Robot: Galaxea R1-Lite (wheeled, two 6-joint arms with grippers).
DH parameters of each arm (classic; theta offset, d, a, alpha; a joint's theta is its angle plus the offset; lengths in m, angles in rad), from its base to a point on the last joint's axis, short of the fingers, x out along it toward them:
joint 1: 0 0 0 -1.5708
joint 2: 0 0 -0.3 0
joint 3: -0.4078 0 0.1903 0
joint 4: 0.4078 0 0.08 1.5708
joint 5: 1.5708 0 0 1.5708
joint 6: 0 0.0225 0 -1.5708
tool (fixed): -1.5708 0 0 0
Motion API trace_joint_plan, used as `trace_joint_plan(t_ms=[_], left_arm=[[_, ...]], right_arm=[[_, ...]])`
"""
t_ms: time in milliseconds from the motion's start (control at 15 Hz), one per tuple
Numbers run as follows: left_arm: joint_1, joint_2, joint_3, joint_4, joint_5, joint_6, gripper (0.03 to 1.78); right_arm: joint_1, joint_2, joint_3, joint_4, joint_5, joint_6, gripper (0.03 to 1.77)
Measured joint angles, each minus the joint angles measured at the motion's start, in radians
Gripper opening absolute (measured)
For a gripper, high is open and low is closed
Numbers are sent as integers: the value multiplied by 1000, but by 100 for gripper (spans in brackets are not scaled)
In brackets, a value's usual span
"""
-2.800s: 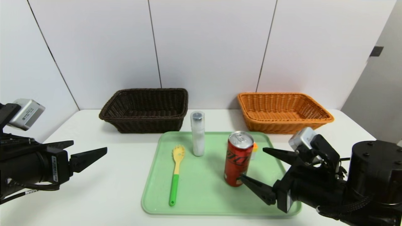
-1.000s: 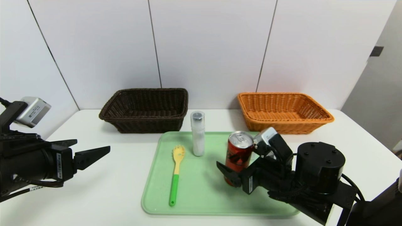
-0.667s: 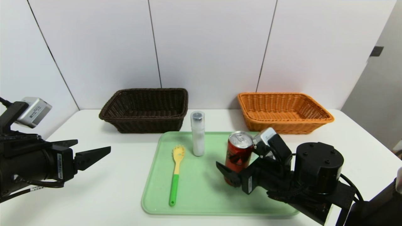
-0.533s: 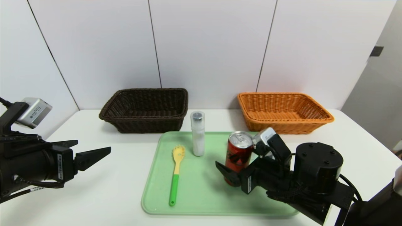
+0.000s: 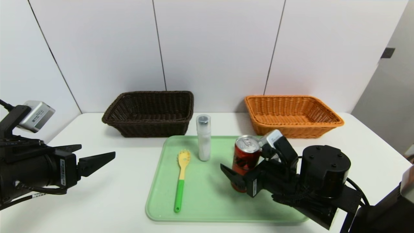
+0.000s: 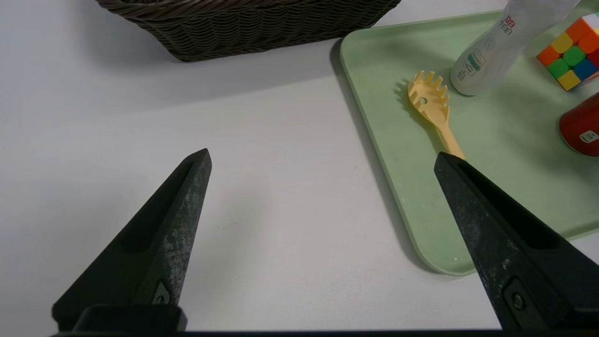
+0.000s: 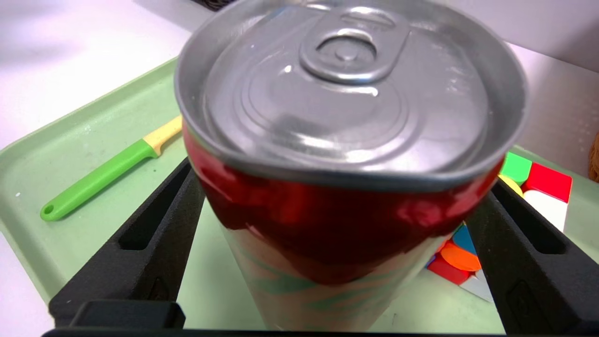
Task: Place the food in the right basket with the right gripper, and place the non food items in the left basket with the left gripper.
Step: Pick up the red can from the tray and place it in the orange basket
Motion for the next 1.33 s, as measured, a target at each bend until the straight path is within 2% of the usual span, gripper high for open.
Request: trace_joint_plan(t_ms=[67, 267, 333, 400, 733, 1000, 1200, 1333], left_arm=[[0, 0, 0, 0, 0, 0, 169], [0, 0, 0, 0, -1, 0, 169], [0, 1, 0, 1, -1, 0, 169], [0, 1, 0, 1, -1, 0, 169], [-1, 5, 4, 1, 0, 1, 169], [-3, 10, 4, 1, 0, -1, 169], [-4, 14, 7, 4, 0, -1, 169], [-7, 16, 7, 4, 5, 0, 169]], right_arm=[[0, 1, -5, -1, 0, 0, 171], [0, 8, -17, -1, 0, 1, 120], [-1, 10, -21, 0, 1, 3, 107], [-1, 13, -24, -1, 2, 3, 101], [-1, 16, -26, -2, 3, 6, 100], [27, -22, -43, 27, -20, 6, 100], [66, -88, -119, 138, -44, 16, 100], [79, -148, -226, 265, -61, 23, 100]])
